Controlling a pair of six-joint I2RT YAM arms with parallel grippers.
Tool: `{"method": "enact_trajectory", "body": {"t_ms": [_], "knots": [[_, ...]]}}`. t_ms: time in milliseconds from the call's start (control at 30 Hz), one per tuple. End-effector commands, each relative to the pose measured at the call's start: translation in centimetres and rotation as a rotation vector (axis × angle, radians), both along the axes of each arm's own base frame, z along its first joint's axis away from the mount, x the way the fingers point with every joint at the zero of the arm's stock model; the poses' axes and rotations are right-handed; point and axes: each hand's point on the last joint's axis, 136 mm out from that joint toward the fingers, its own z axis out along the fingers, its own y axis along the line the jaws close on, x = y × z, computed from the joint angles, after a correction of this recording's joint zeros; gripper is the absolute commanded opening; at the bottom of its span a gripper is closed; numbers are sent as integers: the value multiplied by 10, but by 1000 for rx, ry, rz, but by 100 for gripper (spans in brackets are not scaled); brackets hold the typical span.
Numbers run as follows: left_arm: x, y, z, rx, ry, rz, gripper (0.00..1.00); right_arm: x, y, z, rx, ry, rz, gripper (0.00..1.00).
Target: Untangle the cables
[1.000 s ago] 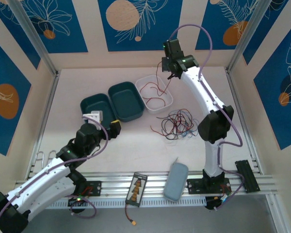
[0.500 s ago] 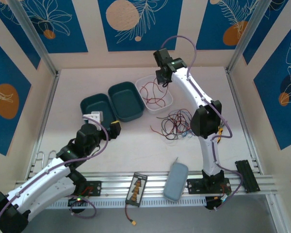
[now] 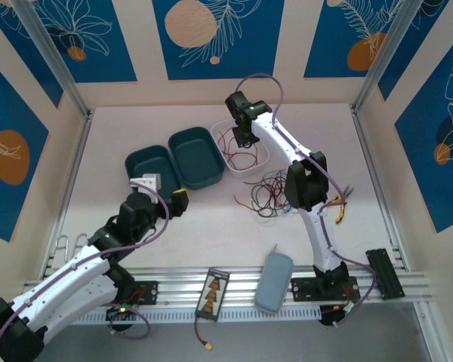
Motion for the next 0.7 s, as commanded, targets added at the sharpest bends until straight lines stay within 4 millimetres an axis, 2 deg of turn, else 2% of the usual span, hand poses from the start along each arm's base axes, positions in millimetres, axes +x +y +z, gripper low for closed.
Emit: {"method": "enact_trajectory", "body": {"t_ms": [0,300,467,667], "knots": [[0,-2,1,-3,1,-15,100,3,7,-11,-6,21,27,0],[2,-7,-1,-6,8,-34,100,14,11,-35,-15,39,41,0],[2,-9,-3,-5,15,-41,100,17,11,-44,-6,54,38,11],[2,-10,-6,-4,18,-43,100,14,6,-33,-17,50,32,30]]}}
